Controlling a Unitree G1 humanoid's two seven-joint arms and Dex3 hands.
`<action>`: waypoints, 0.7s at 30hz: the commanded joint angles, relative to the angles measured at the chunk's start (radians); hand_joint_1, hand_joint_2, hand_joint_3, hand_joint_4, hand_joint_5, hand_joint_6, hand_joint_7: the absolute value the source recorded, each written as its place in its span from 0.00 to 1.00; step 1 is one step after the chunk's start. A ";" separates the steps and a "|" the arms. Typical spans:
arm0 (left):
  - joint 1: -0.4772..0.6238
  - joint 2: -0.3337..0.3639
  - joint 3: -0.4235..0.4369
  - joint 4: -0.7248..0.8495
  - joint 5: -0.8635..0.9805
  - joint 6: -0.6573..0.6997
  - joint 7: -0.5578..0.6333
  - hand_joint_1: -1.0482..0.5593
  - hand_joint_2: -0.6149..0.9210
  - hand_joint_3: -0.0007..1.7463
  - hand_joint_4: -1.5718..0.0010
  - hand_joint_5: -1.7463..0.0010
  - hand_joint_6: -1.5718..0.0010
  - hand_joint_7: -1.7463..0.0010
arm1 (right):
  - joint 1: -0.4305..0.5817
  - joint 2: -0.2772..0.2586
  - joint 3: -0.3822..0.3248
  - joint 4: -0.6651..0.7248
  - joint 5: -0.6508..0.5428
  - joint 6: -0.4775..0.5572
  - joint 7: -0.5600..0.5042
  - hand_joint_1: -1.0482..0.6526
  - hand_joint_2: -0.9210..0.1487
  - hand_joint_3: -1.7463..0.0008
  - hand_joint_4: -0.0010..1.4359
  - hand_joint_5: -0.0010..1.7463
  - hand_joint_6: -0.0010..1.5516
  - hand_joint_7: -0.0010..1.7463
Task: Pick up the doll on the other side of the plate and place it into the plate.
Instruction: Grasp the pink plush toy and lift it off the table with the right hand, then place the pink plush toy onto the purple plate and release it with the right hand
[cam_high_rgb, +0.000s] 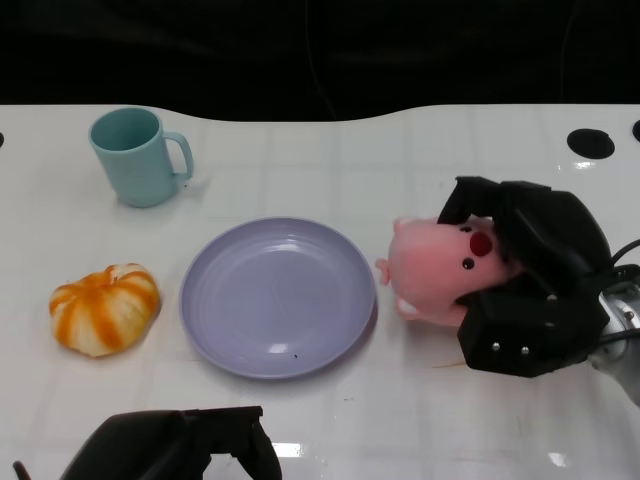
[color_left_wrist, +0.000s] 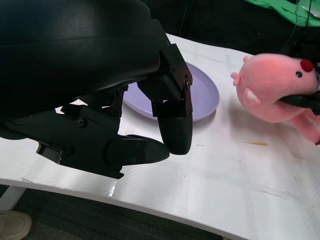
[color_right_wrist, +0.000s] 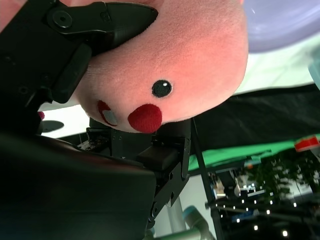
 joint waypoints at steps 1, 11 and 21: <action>-0.003 0.006 0.001 -0.012 0.010 0.009 -0.010 0.45 1.00 0.23 0.61 0.06 0.58 0.38 | -0.007 0.006 -0.027 -0.039 0.029 -0.026 0.002 0.53 0.55 0.19 0.68 1.00 0.48 1.00; -0.018 -0.004 -0.021 0.001 0.025 -0.001 0.003 0.47 1.00 0.21 0.58 0.10 0.55 0.42 | -0.033 0.070 -0.034 -0.137 0.056 0.012 0.092 0.54 0.59 0.14 0.69 1.00 0.49 1.00; -0.023 -0.027 -0.055 0.004 0.054 0.003 0.015 0.48 1.00 0.20 0.57 0.10 0.54 0.45 | -0.115 0.197 0.010 -0.091 0.029 0.014 0.138 0.51 0.58 0.16 0.67 1.00 0.47 1.00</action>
